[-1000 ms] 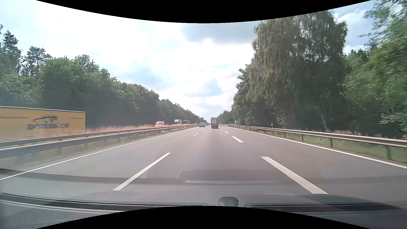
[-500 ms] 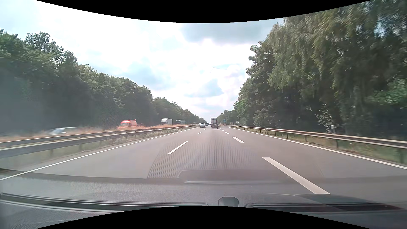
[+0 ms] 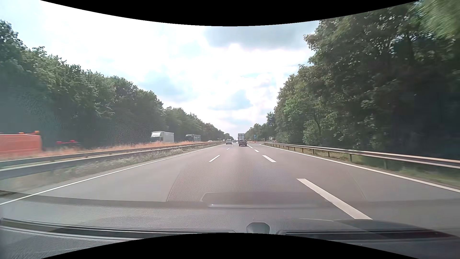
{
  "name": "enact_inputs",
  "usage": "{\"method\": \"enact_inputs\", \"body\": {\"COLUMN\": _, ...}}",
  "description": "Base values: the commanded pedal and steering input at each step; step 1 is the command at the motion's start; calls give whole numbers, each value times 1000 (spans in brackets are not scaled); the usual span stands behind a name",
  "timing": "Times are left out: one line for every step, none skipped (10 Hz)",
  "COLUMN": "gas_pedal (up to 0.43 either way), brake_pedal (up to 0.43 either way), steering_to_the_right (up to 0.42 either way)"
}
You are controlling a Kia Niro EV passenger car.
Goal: Follow the waypoints while adhering to traffic rules and regulations
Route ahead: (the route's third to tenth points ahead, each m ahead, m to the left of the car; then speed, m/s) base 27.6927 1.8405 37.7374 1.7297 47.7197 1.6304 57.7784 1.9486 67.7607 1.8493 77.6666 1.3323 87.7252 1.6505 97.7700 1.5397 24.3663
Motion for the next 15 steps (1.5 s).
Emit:
{"method": "enact_inputs", "body": {"gas_pedal": 169, "brake_pedal": 0, "steering_to_the_right": -4}}
{"method": "enact_inputs", "body": {"gas_pedal": 169, "brake_pedal": 0, "steering_to_the_right": -5}}
{"method": "enact_inputs", "body": {"gas_pedal": 169, "brake_pedal": 0, "steering_to_the_right": -5}}
{"method": "enact_inputs", "body": {"gas_pedal": 177, "brake_pedal": 0, "steering_to_the_right": -4}}
{"method": "enact_inputs", "body": {"gas_pedal": 177, "brake_pedal": 0, "steering_to_the_right": -5}}
{"method": "enact_inputs", "body": {"gas_pedal": 177, "brake_pedal": 0, "steering_to_the_right": -4}}
{"method": "enact_inputs", "body": {"gas_pedal": 177, "brake_pedal": 0, "steering_to_the_right": -5}}
{"method": "enact_inputs", "body": {"gas_pedal": 177, "brake_pedal": 0, "steering_to_the_right": -5}}
{"method": "enact_inputs", "body": {"gas_pedal": 177, "brake_pedal": 0, "steering_to_the_right": -4}}
{"method": "enact_inputs", "body": {"gas_pedal": 177, "brake_pedal": 0, "steering_to_the_right": -4}}
{"method": "enact_inputs", "body": {"gas_pedal": 177, "brake_pedal": 0, "steering_to_the_right": -4}}
{"method": "enact_inputs", "body": {"gas_pedal": 177, "brake_pedal": 0, "steering_to_the_right": -4}}
{"method": "enact_inputs", "body": {"gas_pedal": 177, "brake_pedal": 0, "steering_to_the_right": -4}}
{"method": "enact_inputs", "body": {"gas_pedal": 177, "brake_pedal": 0, "steering_to_the_right": -2}}
{"method": "enact_inputs", "body": {"gas_pedal": 177, "brake_pedal": 0, "steering_to_the_right": 0}}
